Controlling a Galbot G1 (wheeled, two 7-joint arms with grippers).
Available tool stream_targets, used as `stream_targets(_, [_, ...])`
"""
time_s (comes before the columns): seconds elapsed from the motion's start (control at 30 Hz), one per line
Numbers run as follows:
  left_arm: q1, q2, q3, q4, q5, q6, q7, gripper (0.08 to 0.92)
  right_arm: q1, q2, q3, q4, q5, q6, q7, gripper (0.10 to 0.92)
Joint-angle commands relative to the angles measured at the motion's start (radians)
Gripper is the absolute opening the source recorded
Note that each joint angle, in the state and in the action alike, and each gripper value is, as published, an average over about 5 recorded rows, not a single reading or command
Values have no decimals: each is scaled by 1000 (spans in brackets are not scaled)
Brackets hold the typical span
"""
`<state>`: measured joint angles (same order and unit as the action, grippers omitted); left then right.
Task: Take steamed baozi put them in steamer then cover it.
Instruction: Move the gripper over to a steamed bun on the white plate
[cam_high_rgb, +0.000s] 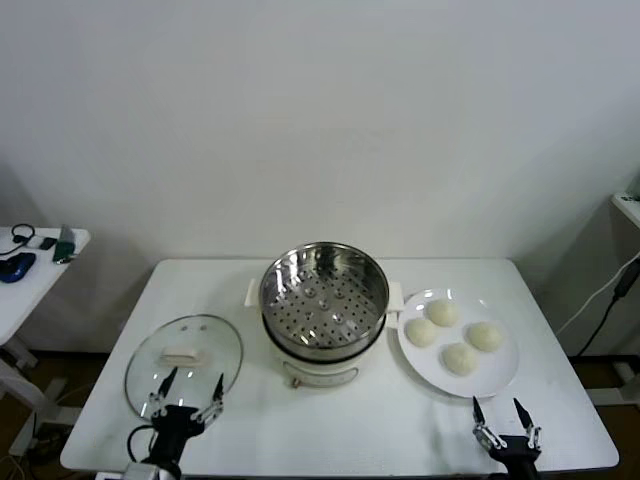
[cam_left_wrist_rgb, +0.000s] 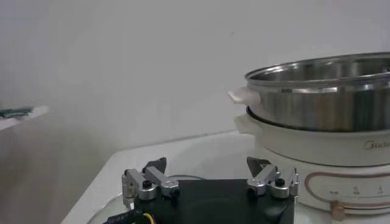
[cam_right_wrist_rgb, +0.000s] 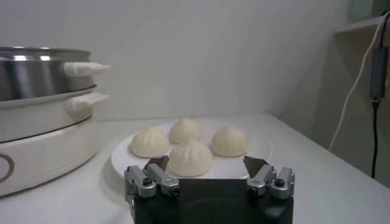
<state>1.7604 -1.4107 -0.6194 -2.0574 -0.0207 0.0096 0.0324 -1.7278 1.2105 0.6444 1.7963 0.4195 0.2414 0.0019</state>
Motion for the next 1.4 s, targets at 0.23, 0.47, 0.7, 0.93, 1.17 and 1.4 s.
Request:
stream_targets(0.23, [2,4,3,-13,2,-7,2,823,266,-260,24,137,24,-409,77,823])
stream_targets(0.47, [9,0,15,-25,7,-14,3,823,855,-686,-333,-136,44,-659,-151,823])
stream_targets(0.7, [23,-1,15,-33,23,-22,5,823,1834,-936,-1427,-353,-99,-577,-720,823])
stream_targets(0.93, [41,-1,24,-38,35,-34,7,823,2626,-776,-2336,-558,-177,-323,-1107,823])
stream_targets(1.17, [45,2,30,-32,38,-45,9,823,2625,-620,-2451,-570,10,-433,-1104,823])
stream_targets(1.4, [44,9,19,-25,33,-47,12,823,2401,-519,-2299,-612,26,-556,-1011,823])
